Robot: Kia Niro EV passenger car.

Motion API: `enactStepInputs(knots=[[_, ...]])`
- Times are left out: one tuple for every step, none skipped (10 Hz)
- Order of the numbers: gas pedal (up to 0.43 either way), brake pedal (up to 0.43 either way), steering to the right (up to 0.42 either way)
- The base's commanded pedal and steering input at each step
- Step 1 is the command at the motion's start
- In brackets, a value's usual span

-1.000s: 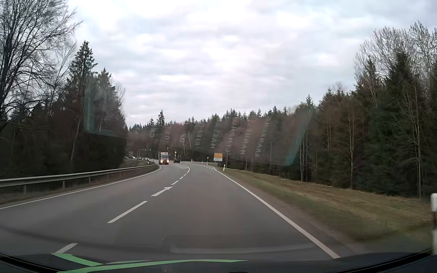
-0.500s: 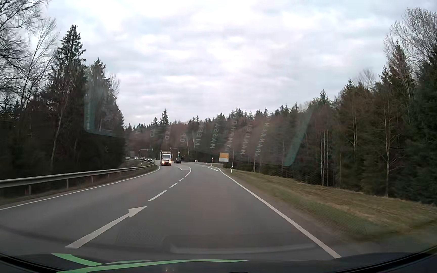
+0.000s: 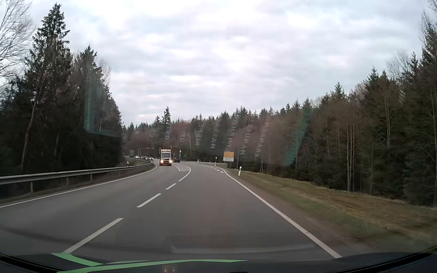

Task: Follow the waypoints while adhering to traffic rules and regulations

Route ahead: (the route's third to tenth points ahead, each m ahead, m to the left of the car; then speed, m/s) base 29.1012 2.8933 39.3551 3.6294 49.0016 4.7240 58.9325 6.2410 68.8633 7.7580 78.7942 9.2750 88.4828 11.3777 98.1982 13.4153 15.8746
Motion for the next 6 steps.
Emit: enactStepInputs(knots=[[0.098,0.000,-0.004],[0.098,0.000,-0.004],[0.098,0.000,-0.005],[0.098,0.000,-0.005],[0.087,0.000,-0.006],[0.087,0.000,-0.006]])
